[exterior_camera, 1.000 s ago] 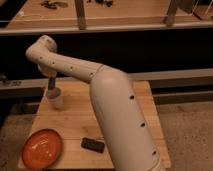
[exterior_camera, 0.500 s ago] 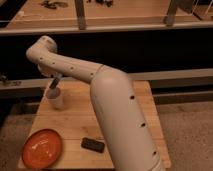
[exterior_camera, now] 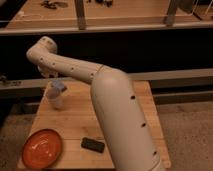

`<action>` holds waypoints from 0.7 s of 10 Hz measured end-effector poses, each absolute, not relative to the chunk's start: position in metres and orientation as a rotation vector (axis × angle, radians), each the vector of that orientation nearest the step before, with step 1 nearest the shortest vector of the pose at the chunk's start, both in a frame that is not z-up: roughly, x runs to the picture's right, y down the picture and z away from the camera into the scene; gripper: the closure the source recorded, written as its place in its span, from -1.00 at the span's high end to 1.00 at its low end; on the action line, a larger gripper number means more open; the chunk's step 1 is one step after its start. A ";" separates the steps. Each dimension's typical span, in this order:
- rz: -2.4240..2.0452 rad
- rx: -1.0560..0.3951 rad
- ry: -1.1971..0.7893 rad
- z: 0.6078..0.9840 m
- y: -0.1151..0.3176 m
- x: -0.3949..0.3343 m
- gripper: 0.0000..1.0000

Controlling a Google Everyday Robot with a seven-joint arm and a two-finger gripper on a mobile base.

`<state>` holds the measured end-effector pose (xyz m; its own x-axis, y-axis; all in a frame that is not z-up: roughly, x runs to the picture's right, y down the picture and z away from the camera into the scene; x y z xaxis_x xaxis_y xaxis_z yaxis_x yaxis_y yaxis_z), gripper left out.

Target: Place the white sponge in the ceramic cup

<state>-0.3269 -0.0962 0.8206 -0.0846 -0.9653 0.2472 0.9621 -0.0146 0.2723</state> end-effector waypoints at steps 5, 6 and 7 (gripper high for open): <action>-1.612 0.021 -0.430 0.818 -0.093 -0.333 -0.69; -1.612 0.021 -0.430 0.818 -0.093 -0.333 -0.69; -1.612 0.021 -0.431 0.818 -0.092 -0.333 -0.69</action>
<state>-0.3332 -0.0923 0.8183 -0.0980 -0.9650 0.2433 0.9578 -0.0251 0.2862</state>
